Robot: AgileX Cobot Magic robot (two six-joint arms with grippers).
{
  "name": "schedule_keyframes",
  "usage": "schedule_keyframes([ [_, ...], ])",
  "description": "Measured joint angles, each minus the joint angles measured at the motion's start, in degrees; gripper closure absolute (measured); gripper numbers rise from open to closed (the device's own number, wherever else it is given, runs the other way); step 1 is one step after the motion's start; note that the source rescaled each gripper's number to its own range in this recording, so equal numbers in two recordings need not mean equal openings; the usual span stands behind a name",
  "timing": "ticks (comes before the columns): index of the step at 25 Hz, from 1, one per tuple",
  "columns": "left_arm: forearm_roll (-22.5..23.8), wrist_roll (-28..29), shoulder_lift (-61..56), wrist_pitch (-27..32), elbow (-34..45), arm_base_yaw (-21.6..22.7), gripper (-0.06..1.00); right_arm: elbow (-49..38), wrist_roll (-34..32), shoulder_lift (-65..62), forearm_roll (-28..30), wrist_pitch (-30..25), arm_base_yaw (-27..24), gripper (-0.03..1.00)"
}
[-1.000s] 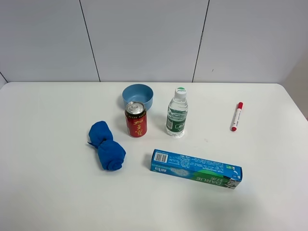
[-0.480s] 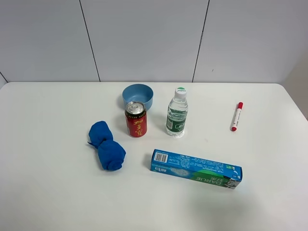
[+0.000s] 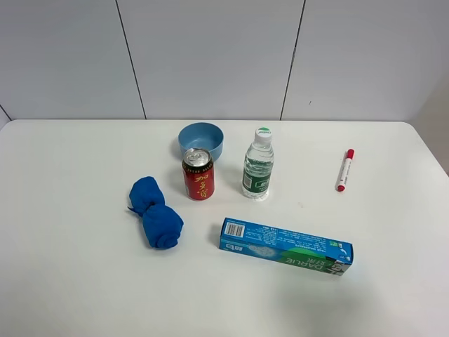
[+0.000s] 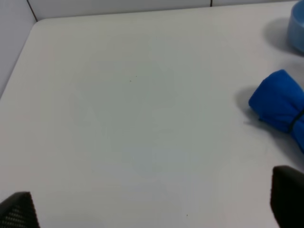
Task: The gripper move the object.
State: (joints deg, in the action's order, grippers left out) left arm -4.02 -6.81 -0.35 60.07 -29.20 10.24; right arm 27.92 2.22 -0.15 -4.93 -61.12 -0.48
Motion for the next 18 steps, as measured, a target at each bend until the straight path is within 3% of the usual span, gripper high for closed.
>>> schedule_keyframes([
  [18,0.1,0.0,0.0,0.0,0.0,0.0,-0.06,0.0,0.0,0.0,0.0,0.0,0.0,-0.03],
])
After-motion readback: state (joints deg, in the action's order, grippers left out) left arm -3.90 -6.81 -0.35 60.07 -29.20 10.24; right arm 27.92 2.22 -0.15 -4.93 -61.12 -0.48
